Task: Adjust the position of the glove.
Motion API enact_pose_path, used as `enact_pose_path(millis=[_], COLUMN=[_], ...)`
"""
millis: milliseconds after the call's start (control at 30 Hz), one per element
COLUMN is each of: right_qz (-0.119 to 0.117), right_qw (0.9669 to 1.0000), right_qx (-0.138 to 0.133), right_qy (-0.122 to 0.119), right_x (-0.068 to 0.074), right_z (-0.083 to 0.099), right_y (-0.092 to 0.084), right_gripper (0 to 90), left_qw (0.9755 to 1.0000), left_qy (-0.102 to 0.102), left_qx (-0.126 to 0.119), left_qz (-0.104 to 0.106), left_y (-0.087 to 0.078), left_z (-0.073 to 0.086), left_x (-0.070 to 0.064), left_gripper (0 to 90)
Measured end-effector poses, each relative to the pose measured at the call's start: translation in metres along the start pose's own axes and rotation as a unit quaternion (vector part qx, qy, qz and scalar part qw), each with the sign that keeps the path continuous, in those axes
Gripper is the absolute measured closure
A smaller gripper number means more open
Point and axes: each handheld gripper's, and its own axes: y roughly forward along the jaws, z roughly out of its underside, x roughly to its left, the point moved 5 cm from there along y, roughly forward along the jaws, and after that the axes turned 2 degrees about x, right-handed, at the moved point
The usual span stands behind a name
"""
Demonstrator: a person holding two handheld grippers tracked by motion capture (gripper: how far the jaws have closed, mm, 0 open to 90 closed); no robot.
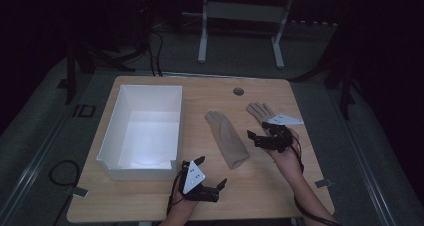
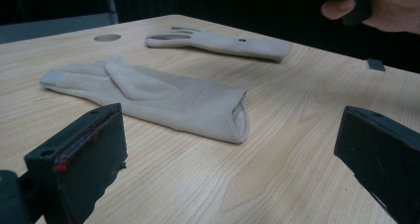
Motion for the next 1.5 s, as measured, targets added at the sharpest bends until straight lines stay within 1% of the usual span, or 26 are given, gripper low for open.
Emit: enact_pose_path(millis=[300, 400, 467, 500, 567, 633, 667, 733, 767, 800, 867, 967, 1033, 1067, 1100, 1133, 1167, 1200, 1233, 1300, 1333, 1367, 1433, 1467, 1500], right_qz=[-0.02, -0.025, -0.027, -0.022, -0.025, -0.017, -0.011, -0.011, -0.012, -0.007, -0.008, -0.004, -0.01, -0.008, -0.011, -0.011, -0.016, -0.012, -0.016, -0.018, -0.02, -0.029, -0.04, -0.044, -0.046], right_qw=[0.9997, 0.9995, 0.9992, 0.9992, 0.999, 0.999, 0.999, 0.9989, 0.9989, 0.9989, 0.9987, 0.9982, 0.9977, 0.9976, 0.9972, 0.9972, 0.9969, 0.9961, 0.9962, 0.9962, 0.9962, 0.996, 0.9958, 0.9957, 0.9957], right_qx=[0.011, 0.016, 0.025, 0.027, 0.034, 0.033, 0.033, 0.035, 0.036, 0.04, 0.047, 0.058, 0.066, 0.068, 0.073, 0.073, 0.077, 0.087, 0.085, 0.085, 0.085, 0.085, 0.082, 0.081, 0.079], right_qy=[-0.008, -0.012, -0.015, -0.019, -0.017, -0.023, -0.028, -0.028, -0.026, -0.023, -0.017, -0.015, -0.01, -0.006, -0.001, -0.001, 0.004, 0.002, 0.009, 0.006, 0.003, 0.002, 0.007, 0.011, 0.014], right_x=[0.022, 0.027, 0.029, 0.029, 0.03, 0.029, 0.029, 0.029, 0.028, 0.027, 0.026, 0.024, 0.023, 0.022, 0.022, 0.022, 0.021, 0.02, 0.019, 0.019, 0.019, 0.02, 0.022, 0.023, 0.023], right_z=[-0.005, -0.006, -0.005, -0.005, -0.004, -0.003, -0.003, -0.002, -0.002, 0.0, 0.002, 0.004, 0.006, 0.007, 0.008, 0.008, 0.01, 0.015, 0.016, 0.016, 0.017, 0.017, 0.018, 0.018, 0.018], right_y=[0.038, 0.05, 0.059, 0.062, 0.07, 0.075, 0.077, 0.08, 0.082, 0.087, 0.093, 0.1, 0.104, 0.106, 0.108, 0.108, 0.11, 0.115, 0.116, 0.116, 0.116, 0.116, 0.117, 0.117, 0.117], right_gripper=[30.9, 32.1, 32.7, 32.9, 33.6, 39.3, 40.4, 41.6, 44.7, 47.7, 49.4, 50.9, 52.5, 53.9, 55.8, 55.8, 56.9, 58.9, 59.8, 62.4, 66.6, 71.6, 78.8, 80.7, 84.3], left_qw=[1.0, 1.0, 1.0, 1.0, 1.0, 1.0, 1.0, 1.0, 1.0, 1.0, 1.0, 1.0, 1.0, 1.0, 1.0, 1.0, 1.0, 1.0, 1.0, 1.0, 1.0, 1.0, 1.0, 1.0, 1.0], left_qy=[0.001, 0.001, 0.001, 0.002, 0.0, -0.002, -0.002, -0.003, -0.001, 0.0, 0.001, 0.001, 0.002, 0.001, 0.001, 0.001, 0.001, 0.001, 0.002, 0.003, 0.003, 0.004, 0.004, 0.004, 0.004], left_qx=[0.0, -0.001, 0.0, 0.0, 0.001, 0.0, 0.001, 0.0, 0.0, 0.0, 0.0, 0.001, 0.001, 0.001, 0.001, 0.001, 0.002, 0.002, 0.002, 0.002, 0.002, 0.002, 0.002, 0.003, 0.003], left_qz=[0.002, 0.003, 0.004, 0.005, 0.007, 0.008, 0.008, 0.008, 0.008, 0.008, 0.008, 0.009, 0.008, 0.008, 0.008, 0.008, 0.007, 0.007, 0.008, 0.007, 0.007, 0.007, 0.007, 0.006, 0.006], left_y=[0.0, 0.0, 0.0, 0.0, 0.0, 0.0, 0.0, 0.0, 0.0, -0.001, 0.0, 0.0, 0.0, 0.0, 0.0, 0.0, 0.0, 0.0, 0.0, 0.0, 0.0, 0.0, 0.0, 0.0, 0.0], left_z=[0.0, 0.0, 0.0, 0.0, 0.0, 0.0, 0.0, 0.0, 0.0, 0.0, 0.0, 0.0, 0.0, 0.0, 0.0, 0.0, 0.0, 0.0, 0.0, 0.0, 0.0, 0.0, 0.0, 0.0, 0.0], left_x=[0.0, 0.0, 0.0, -0.001, -0.001, 0.0, 0.0, 0.0, 0.0, -0.001, -0.001, -0.001, -0.001, -0.001, -0.001, -0.001, -0.001, -0.001, -0.001, -0.001, -0.001, -0.001, -0.001, -0.001, -0.001], left_gripper=[0.2, 0.2, 0.2, 0.2, 0.2, 0.2, 0.1, 0.2, 0.2, 0.2, 0.2, 0.2, 0.1, 0.2, 0.2, 0.2, 0.2, 0.2, 0.2, 0.2, 0.2, 0.2, 0.2, 0.2, 0.2])
